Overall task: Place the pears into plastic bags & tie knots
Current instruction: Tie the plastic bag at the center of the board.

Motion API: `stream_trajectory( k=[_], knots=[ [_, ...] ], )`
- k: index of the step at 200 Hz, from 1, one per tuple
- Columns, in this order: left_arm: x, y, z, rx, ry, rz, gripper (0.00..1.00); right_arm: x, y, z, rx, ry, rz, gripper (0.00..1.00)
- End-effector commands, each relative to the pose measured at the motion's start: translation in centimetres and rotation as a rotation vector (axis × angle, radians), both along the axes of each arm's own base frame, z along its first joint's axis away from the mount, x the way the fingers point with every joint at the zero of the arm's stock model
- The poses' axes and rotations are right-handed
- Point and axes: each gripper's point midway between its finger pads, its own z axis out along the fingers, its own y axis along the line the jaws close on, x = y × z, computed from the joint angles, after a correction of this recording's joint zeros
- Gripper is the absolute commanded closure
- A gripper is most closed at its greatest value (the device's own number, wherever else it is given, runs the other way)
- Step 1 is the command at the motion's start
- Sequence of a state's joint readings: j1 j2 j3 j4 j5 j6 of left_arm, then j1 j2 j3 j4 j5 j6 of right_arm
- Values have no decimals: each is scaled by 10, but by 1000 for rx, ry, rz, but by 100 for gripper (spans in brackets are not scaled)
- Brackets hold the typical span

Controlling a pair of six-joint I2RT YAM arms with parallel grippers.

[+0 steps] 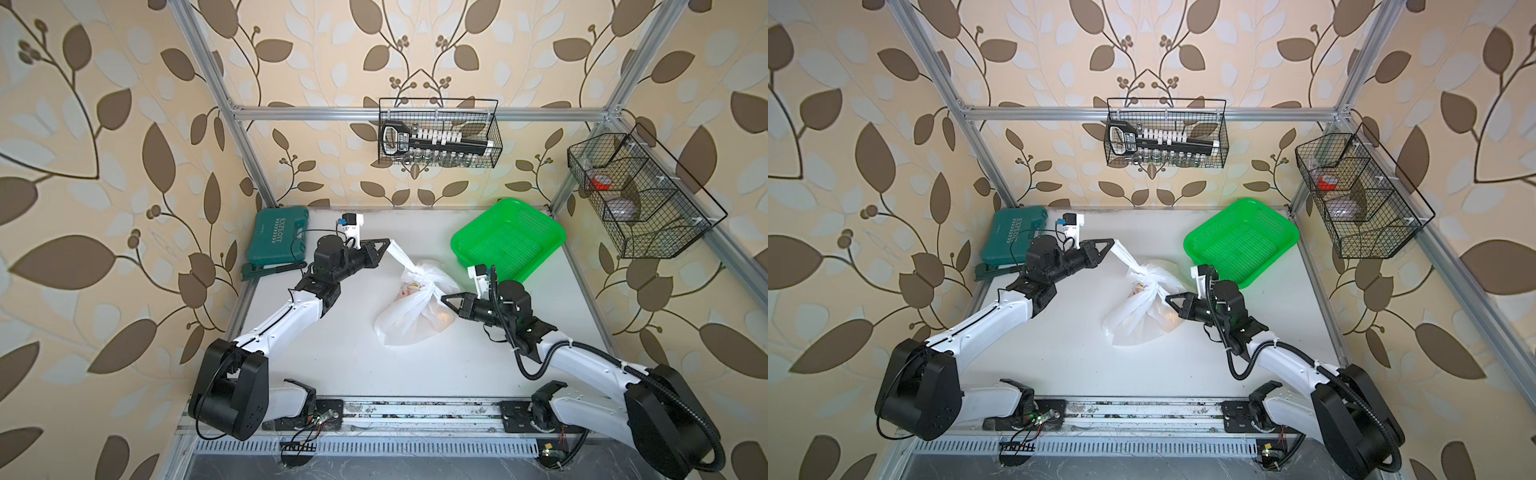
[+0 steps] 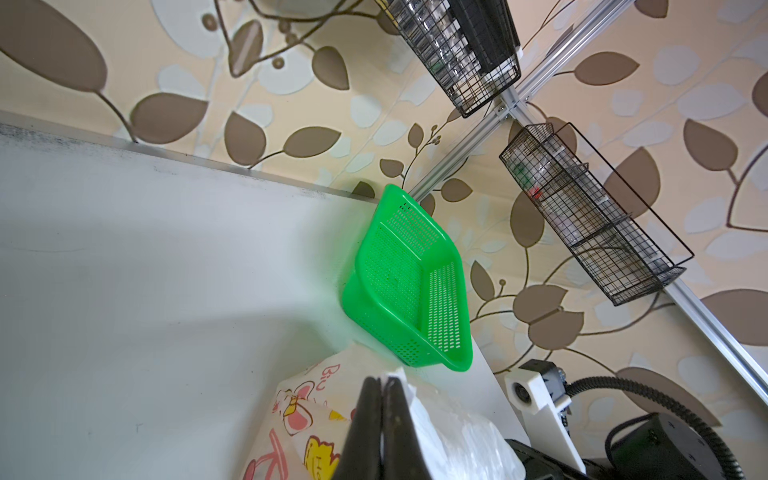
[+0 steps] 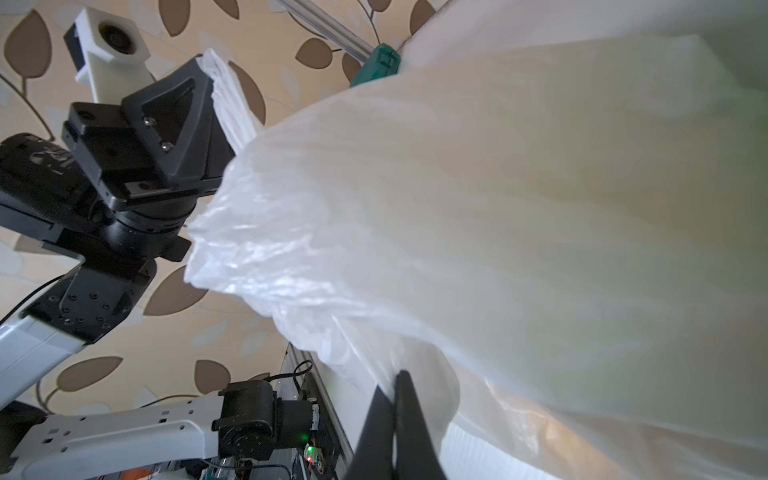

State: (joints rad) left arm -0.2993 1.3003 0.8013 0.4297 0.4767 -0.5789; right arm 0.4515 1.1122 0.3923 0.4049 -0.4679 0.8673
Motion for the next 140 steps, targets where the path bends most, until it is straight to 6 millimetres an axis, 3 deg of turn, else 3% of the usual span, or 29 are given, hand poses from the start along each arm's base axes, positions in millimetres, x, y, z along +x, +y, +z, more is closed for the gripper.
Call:
stream_trajectory(
  k=[1,45,83,115,118,129,140],
  knots=[
    [9,15,16,1,-77,89,100,-10,-29,-45,-104,123,-88,100],
    [23,38,-25,55,12,236,100,-14,-67,-77,-160,243,-211,100],
    [36,72,-76,99,134,391,100,-19,-101,-103,-186,341,-337,100],
    [39,78,-108,127,215,424,100,-20,-110,-109,-182,372,-379,100],
    [40,78,-121,142,246,429,100,-20,-111,-109,-184,373,-383,100],
    [40,84,-137,161,294,457,100,-19,-112,-108,-170,388,-406,100],
    [41,82,-142,172,302,444,100,-17,-111,-104,-153,377,-405,100]
  ],
)
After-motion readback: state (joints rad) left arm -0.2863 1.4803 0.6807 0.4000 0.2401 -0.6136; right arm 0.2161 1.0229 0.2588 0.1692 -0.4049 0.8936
